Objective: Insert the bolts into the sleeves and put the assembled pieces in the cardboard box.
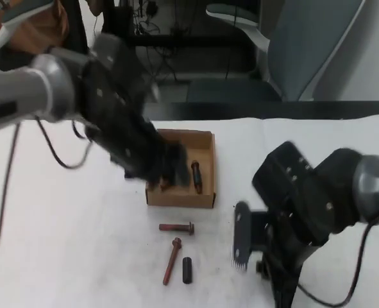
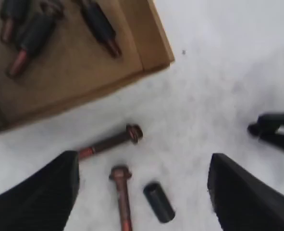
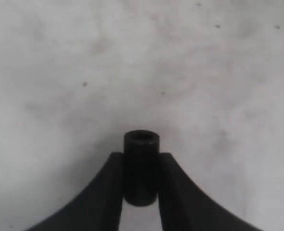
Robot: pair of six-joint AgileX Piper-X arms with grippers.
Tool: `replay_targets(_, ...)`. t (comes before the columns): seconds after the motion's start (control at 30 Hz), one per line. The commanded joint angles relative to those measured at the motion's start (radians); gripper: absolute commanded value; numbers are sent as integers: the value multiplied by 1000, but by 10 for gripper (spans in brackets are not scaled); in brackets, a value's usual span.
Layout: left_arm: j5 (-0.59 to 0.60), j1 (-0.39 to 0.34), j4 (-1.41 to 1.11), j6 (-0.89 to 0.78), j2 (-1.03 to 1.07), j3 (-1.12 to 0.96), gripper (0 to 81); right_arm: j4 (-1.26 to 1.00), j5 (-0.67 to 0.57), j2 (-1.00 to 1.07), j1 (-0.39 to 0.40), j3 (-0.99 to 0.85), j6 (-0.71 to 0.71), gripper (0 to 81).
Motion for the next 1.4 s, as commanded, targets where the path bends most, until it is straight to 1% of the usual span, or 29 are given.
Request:
replay_targets(0.0, -163, -83, 87, 38, -17, -6, 700, -22, -3, -54, -41, -5, 75, 0)
replay_targets(0.03, -216, -108, 97, 38, -17, -6, 700, -22, -3, -67, -52, -5, 83, 0)
replay_targets(0.17, -323, -178, 132, 33, -11, -4, 700, -14, -3, -116, -79, -5, 85, 0)
replay_targets(0.3, -352, -207, 131, 38, 29, -4, 700, -14, -3, -153, -87, -5, 85, 0)
replay_targets(0.47, -382, -209, 142, 38, 112, -4, 694, -14, -3, -177, -87, -5, 85, 0)
replay_targets(0.5, -382, -209, 141, 38, 128, -4, 668, -14, -3, -181, -87, -5, 85, 0)
replay_targets(0.53, -382, -209, 141, 38, 137, -4, 661, -14, -3, -181, -87, -5, 85, 0)
replay_targets(0.63, -382, -209, 122, 38, 160, -4, 662, -14, -6, -180, -87, -5, 83, 0)
replay_targets(0.77, -382, -209, 49, 38, 179, -4, 662, -14, -49, -180, -87, -5, 83, 0)
replay_targets(0.9, -427, -209, 62, 38, 205, -4, 662, -14, -48, -180, -87, -5, 81, 0)
replay_targets(1.03, -432, -209, 71, 38, 237, -4, 662, -24, -48, -180, -87, -5, 81, 0)
replay_targets(1.1, -446, -209, 81, 38, 246, -4, 644, -26, -48, -180, -87, -5, 81, 0)
replay_targets(1.17, -447, -209, 99, 38, 246, -4, 601, -26, -48, -180, -87, -5, 81, 0)
replay_targets(1.23, -447, -206, 118, 38, 244, -4, 578, -26, -48, -180, -87, -5, 81, 0)
replay_targets(1.37, -447, -206, 125, 38, 244, -4, 581, -34, -48, -180, -87, -5, 81, 0)
